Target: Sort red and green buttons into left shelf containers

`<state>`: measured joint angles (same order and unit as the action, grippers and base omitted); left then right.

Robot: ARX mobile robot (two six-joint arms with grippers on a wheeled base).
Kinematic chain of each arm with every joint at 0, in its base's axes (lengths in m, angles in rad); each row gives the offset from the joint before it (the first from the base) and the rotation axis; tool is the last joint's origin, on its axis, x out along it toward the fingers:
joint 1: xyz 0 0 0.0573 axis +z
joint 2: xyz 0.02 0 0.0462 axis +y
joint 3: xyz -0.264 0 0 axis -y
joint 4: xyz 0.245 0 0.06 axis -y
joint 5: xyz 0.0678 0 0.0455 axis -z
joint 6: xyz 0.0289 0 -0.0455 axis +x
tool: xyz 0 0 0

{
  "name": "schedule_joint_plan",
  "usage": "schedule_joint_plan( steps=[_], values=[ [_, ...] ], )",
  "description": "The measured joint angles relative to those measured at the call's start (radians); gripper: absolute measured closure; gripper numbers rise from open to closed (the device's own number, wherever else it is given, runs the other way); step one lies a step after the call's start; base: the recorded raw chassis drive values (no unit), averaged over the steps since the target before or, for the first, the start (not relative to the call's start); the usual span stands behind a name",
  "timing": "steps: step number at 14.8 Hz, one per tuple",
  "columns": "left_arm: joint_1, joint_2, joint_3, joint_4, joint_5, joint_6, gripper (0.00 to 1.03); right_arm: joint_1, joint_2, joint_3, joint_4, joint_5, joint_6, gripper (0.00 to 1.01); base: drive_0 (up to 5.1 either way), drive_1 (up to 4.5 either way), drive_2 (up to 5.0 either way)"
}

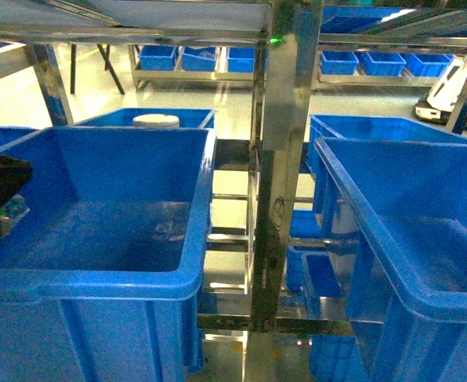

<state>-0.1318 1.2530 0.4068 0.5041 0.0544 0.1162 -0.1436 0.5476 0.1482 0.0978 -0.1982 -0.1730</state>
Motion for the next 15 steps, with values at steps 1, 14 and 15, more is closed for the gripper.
schedule_joint_plan(
  steps=[1, 14, 15],
  values=[
    [0.010, 0.065, 0.031, 0.009, 0.008, 0.022, 0.74, 0.000, 0.000, 0.000, 0.000, 0.000, 0.000, 0.03, 0.0, 0.00, 0.0],
    [0.246, 0.613, 0.471, -0.128, 0.107, 0.229, 0.74, 0.000, 0.000, 0.000, 0.000, 0.000, 0.000, 0.03, 0.0, 0.00, 0.0],
    [0.237, 0.615, 0.492, -0.150, 0.125, 0.220, 0.68, 0.000, 0.000, 0.000, 0.000, 0.000, 0.000, 0.03, 0.0, 0.00, 0.0]
  ],
)
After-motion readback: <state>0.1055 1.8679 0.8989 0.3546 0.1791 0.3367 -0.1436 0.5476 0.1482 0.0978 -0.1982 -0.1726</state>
